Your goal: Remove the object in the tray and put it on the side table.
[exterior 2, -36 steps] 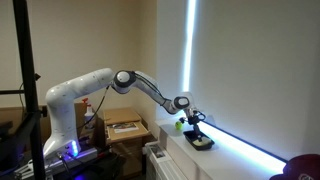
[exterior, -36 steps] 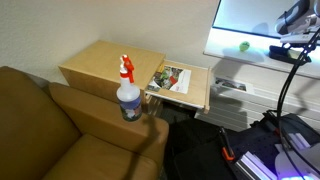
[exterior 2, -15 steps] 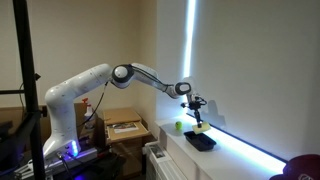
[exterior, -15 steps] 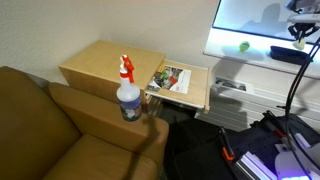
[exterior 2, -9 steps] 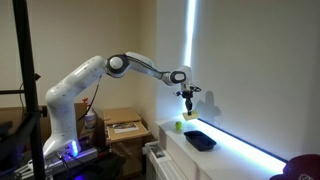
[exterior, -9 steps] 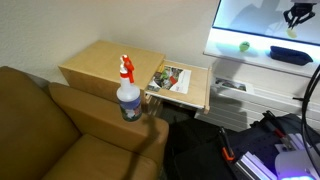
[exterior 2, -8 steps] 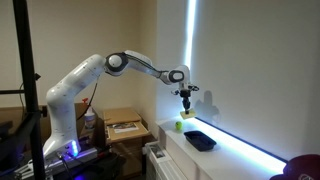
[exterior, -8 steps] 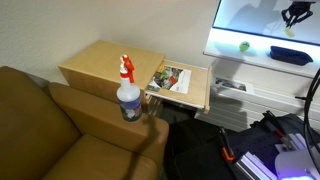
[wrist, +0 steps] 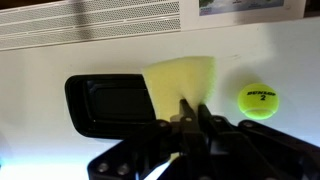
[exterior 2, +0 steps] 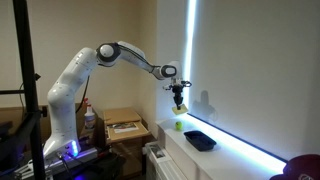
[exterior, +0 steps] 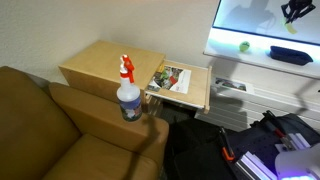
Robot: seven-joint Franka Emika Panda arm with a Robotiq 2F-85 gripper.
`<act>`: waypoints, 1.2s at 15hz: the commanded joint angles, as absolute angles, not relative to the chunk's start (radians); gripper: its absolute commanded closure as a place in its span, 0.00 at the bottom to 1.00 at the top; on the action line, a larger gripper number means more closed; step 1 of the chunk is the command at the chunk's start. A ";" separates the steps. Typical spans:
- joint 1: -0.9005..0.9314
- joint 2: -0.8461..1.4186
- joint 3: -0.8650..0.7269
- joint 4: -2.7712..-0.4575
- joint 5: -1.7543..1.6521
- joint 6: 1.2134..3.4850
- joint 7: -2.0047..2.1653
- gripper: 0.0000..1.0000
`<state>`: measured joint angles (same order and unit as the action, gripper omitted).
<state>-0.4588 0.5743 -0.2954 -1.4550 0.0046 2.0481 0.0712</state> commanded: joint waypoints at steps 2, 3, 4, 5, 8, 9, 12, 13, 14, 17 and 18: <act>-0.418 0.547 -0.268 -1.559 -0.031 2.059 -0.004 0.98; -0.394 0.517 -0.251 -1.638 -0.033 2.101 -0.013 0.98; -0.386 0.500 -0.233 -1.674 -0.019 2.099 -0.044 0.98; -0.367 0.488 -0.215 -1.719 -0.017 2.106 -0.062 0.98; -0.293 0.416 -0.162 -1.859 -0.019 2.129 -0.107 0.98; -0.271 0.388 -0.145 -1.904 -0.016 2.137 -0.124 0.98; -0.199 0.273 -0.098 -2.044 -0.023 2.165 -0.172 0.98; -0.176 0.230 -0.084 -2.093 -0.027 2.182 -0.186 0.98; -0.192 0.348 -0.108 -1.949 -0.009 2.126 -0.141 0.98; -0.169 0.321 -0.103 -1.970 -0.010 2.125 -0.125 0.92; -0.175 0.329 -0.108 -1.965 -0.010 2.126 -0.126 0.92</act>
